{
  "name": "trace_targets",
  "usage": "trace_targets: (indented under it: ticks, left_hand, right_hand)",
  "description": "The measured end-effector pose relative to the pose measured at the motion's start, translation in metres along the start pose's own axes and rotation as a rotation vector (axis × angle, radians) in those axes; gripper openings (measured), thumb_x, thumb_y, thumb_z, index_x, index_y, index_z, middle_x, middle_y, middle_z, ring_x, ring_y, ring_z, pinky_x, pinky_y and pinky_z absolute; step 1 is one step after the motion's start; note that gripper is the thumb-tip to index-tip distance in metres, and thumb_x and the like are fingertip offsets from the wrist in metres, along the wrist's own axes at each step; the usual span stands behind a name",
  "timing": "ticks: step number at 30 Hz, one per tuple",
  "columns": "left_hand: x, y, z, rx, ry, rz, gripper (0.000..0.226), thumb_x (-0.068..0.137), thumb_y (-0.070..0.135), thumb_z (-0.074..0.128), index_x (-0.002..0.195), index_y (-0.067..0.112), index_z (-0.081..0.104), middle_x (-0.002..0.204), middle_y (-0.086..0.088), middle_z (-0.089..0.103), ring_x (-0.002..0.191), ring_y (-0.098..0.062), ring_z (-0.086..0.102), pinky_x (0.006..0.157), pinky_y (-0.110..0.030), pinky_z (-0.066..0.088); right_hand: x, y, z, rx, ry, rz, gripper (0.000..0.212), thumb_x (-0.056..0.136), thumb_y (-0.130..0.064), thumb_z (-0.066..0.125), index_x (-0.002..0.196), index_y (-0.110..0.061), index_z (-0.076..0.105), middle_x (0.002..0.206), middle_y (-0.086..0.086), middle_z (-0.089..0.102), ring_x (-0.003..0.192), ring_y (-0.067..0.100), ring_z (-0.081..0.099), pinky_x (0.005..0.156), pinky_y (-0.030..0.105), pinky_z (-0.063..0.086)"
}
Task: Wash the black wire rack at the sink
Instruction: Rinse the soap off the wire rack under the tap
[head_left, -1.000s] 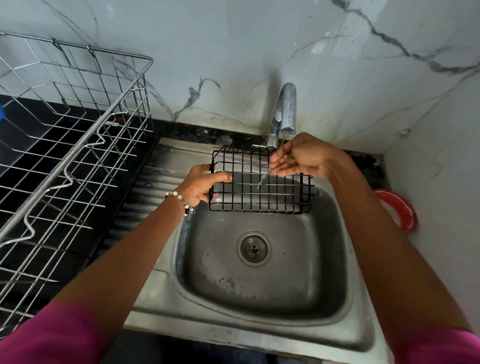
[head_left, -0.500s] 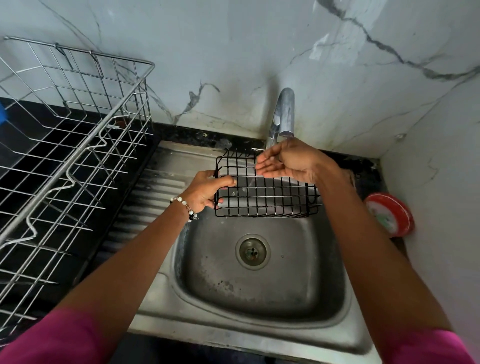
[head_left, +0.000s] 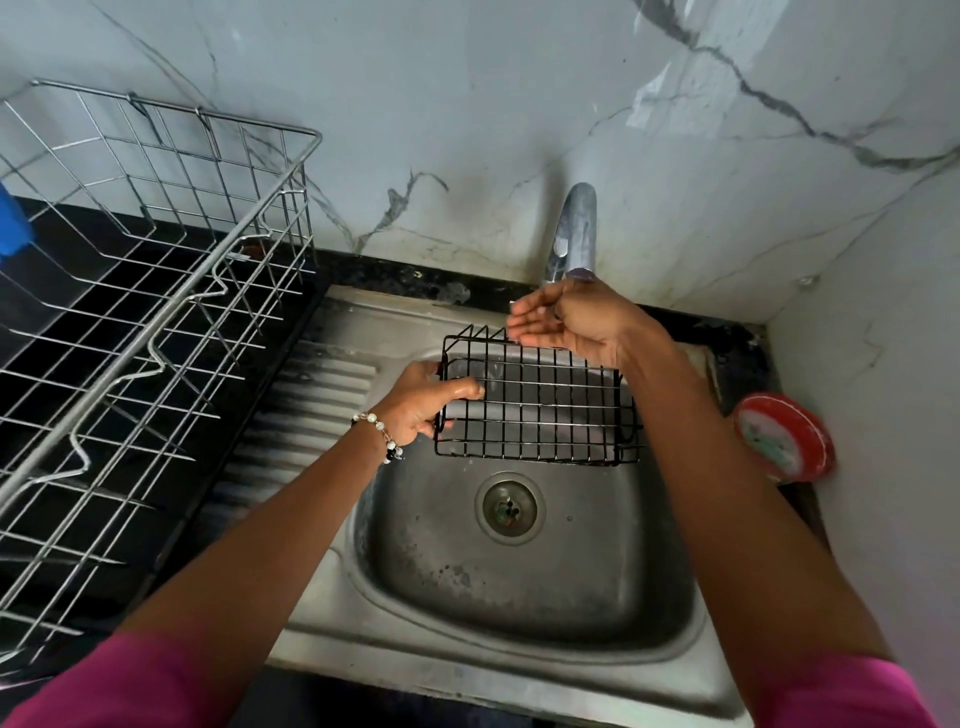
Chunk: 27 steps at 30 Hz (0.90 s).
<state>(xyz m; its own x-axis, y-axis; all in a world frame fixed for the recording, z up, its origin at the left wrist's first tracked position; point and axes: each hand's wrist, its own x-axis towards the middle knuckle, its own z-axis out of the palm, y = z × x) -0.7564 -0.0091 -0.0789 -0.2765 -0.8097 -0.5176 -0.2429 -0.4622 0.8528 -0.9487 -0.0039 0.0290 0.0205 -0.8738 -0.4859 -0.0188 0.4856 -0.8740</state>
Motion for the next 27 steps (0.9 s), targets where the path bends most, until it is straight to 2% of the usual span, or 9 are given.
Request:
trace_targets:
  ticks: [3,7,11,14,16,19,21,23,27]
  left_hand:
    - [-0.001,-0.002,-0.001,0.023,-0.004,0.007,0.029,0.076,0.015,0.077,0.102,0.013,0.064,0.098,-0.004,0.07,0.094,-0.018,0.064,0.081,-0.052,0.055]
    - [0.0,-0.003,-0.001,0.019,0.009,-0.009,0.037,0.075,0.016,0.078,0.108,0.01,0.063,0.101,-0.005,0.07,0.101,-0.019,0.064,0.081,-0.053,0.055]
    - [0.002,-0.003,-0.006,0.001,0.026,-0.025,0.042,0.072,0.02,0.08,0.11,0.012,0.064,0.103,-0.005,0.07,0.1,-0.024,0.064,0.083,-0.054,0.054]
    - [0.003,-0.004,-0.014,-0.025,0.067,-0.022,0.024,0.076,0.015,0.078,0.096,0.016,0.064,0.099,-0.004,0.069,0.094,-0.025,0.065,0.082,-0.051,0.056]
    - [0.002,-0.003,-0.022,-0.048,0.08,-0.029,0.019,0.078,0.015,0.076,0.092,0.015,0.064,0.096,-0.003,0.069,0.09,-0.028,0.066,0.079,-0.048,0.057]
    - [0.002,-0.002,-0.033,-0.086,0.088,-0.06,0.037,0.079,0.016,0.076,0.112,0.01,0.061,0.102,-0.004,0.069,0.087,-0.035,0.066,0.074,-0.045,0.058]
    - [0.002,-0.002,-0.041,-0.094,0.098,-0.065,0.051,0.077,0.018,0.078,0.122,0.008,0.056,0.11,-0.007,0.068,0.086,-0.036,0.067,0.069,-0.044,0.059]
    - [0.002,-0.002,-0.046,-0.085,0.113,-0.05,0.052,0.076,0.019,0.078,0.123,0.006,0.056,0.114,-0.009,0.067,0.081,-0.035,0.068,0.068,-0.044,0.059]
    - [0.002,-0.002,-0.05,-0.084,0.11,-0.023,0.044,0.077,0.017,0.077,0.116,0.003,0.06,0.111,-0.014,0.067,0.073,-0.033,0.065,0.075,-0.046,0.052]
  right_hand:
    - [-0.003,0.002,-0.001,0.037,-0.11,0.024,0.034,0.093,0.015,0.03,0.112,0.013,0.058,0.107,0.029,0.065,0.1,0.034,0.067,0.084,0.037,0.057]
    - [-0.004,0.004,-0.004,-0.072,0.019,0.02,0.028,0.094,0.012,0.036,0.109,0.011,0.06,0.109,0.029,0.065,0.097,0.031,0.069,0.082,0.035,0.058]
    - [-0.009,0.006,-0.006,-0.026,-0.14,0.044,0.033,0.092,0.016,0.033,0.11,0.011,0.06,0.107,0.028,0.066,0.099,0.032,0.068,0.086,0.038,0.056]
    - [-0.007,0.007,-0.013,-0.098,0.044,0.022,0.028,0.093,0.012,0.037,0.106,0.01,0.062,0.11,0.027,0.065,0.096,0.029,0.069,0.083,0.035,0.058]
    - [-0.008,0.007,-0.015,-0.085,0.025,0.015,0.029,0.093,0.013,0.036,0.108,0.01,0.061,0.109,0.026,0.066,0.098,0.031,0.068,0.085,0.037,0.056]
    - [-0.013,0.008,-0.017,-0.031,-0.057,0.046,0.033,0.093,0.014,0.033,0.11,0.011,0.06,0.106,0.027,0.067,0.099,0.032,0.068,0.088,0.041,0.055]
    - [-0.01,0.008,-0.02,-0.051,0.059,0.049,0.028,0.094,0.011,0.038,0.107,0.011,0.062,0.105,0.027,0.067,0.095,0.031,0.069,0.088,0.042,0.055]
    - [-0.008,0.009,-0.022,-0.071,0.124,0.035,0.026,0.093,0.01,0.04,0.104,0.01,0.063,0.104,0.027,0.067,0.093,0.031,0.07,0.088,0.042,0.055]
    - [-0.011,0.01,-0.018,-0.026,-0.013,0.069,0.03,0.093,0.012,0.035,0.107,0.01,0.062,0.104,0.027,0.067,0.096,0.032,0.069,0.084,0.038,0.057]
